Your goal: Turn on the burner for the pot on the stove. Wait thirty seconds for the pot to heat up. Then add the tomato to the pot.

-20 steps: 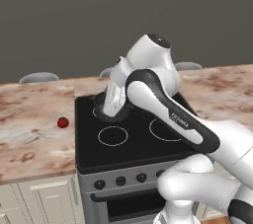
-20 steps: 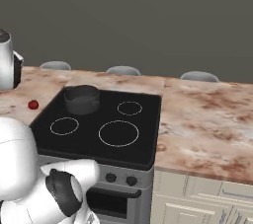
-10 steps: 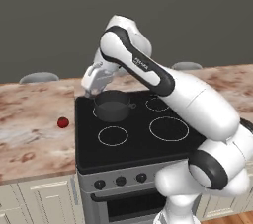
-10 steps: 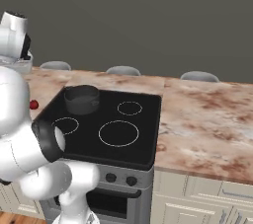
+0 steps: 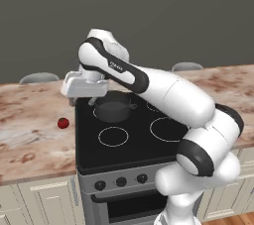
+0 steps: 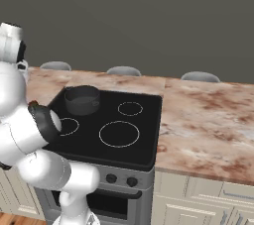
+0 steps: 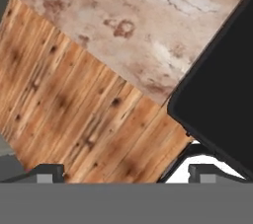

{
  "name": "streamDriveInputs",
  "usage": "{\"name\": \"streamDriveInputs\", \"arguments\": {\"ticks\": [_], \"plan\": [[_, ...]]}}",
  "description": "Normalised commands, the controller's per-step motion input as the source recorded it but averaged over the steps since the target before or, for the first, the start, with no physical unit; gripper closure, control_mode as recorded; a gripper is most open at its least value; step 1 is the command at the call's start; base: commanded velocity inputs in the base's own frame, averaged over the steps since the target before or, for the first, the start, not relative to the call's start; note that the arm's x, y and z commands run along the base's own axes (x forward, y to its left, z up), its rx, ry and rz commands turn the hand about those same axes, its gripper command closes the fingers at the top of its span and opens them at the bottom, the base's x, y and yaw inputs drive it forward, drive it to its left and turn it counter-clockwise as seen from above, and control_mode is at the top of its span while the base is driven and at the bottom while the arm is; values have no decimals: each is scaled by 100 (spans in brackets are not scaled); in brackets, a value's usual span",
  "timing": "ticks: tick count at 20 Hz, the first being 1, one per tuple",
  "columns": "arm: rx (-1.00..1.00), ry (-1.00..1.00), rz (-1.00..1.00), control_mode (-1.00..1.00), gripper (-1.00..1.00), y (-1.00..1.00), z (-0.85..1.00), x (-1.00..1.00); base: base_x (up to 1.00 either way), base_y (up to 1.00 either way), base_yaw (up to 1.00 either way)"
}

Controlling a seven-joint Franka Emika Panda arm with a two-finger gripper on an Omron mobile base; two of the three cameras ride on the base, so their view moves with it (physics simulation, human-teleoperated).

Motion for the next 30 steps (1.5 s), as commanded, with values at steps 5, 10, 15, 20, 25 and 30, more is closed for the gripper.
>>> {"name": "streamDriveInputs", "arguments": {"ticks": [5, 10, 15, 20, 25, 30], "plan": [[-24, -21, -30, -100, -100, 17, -36, 10, 0, 0, 0], [-19, -10, -27, -100, -100, 12, -7, 45, 0, 0, 0], [-14, 0, -20, -100, -100, 15, 0, 68, 0, 0, 0], [-12, 3, -16, -100, -100, 12, -13, 57, 0, 0, 0], [-10, 9, -12, -100, -100, 11, -29, 40, 0, 0, 0], [-5, 10, -10, -100, -100, 13, -33, 33, 0, 0, 0]]}}
